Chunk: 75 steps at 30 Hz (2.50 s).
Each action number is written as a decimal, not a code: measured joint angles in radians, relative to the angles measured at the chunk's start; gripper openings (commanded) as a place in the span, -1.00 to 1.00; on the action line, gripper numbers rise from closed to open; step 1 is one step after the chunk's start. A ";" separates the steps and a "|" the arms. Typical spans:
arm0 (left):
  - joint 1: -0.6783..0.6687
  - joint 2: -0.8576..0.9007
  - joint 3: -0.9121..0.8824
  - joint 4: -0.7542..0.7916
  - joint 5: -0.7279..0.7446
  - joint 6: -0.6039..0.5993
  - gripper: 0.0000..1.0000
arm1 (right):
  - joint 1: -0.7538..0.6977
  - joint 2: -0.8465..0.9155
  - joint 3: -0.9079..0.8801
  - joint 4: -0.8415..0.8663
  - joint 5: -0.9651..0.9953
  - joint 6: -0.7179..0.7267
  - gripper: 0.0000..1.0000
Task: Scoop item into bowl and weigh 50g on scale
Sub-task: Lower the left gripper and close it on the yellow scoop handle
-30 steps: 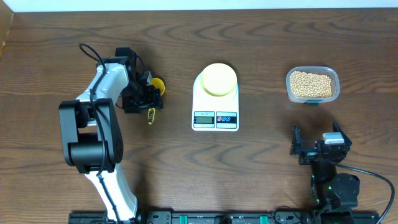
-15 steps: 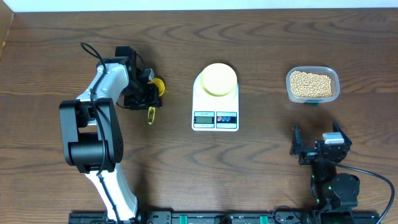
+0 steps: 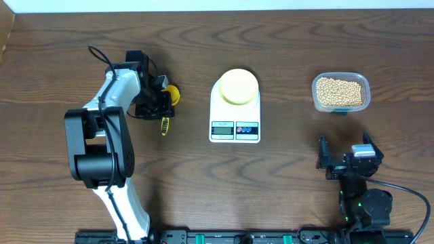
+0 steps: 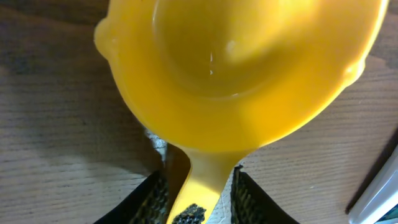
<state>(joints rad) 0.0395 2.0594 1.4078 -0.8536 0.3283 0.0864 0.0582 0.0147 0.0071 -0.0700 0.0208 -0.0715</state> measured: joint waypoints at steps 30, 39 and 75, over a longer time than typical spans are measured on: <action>0.000 0.004 0.000 0.006 0.006 -0.046 -0.85 | 0.000 0.000 0.000 0.000 0.000 0.000 0.98; 0.000 0.000 0.000 0.006 0.006 -0.117 -0.66 | 0.000 0.000 0.000 0.000 0.000 0.000 0.99; 0.000 -0.029 -0.035 0.002 0.017 -0.137 0.40 | 0.000 0.000 0.000 0.000 0.000 0.000 0.98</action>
<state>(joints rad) 0.0395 2.0300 1.3731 -0.8520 0.3454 -0.0502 0.0582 0.0147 0.0071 -0.0700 0.0208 -0.0715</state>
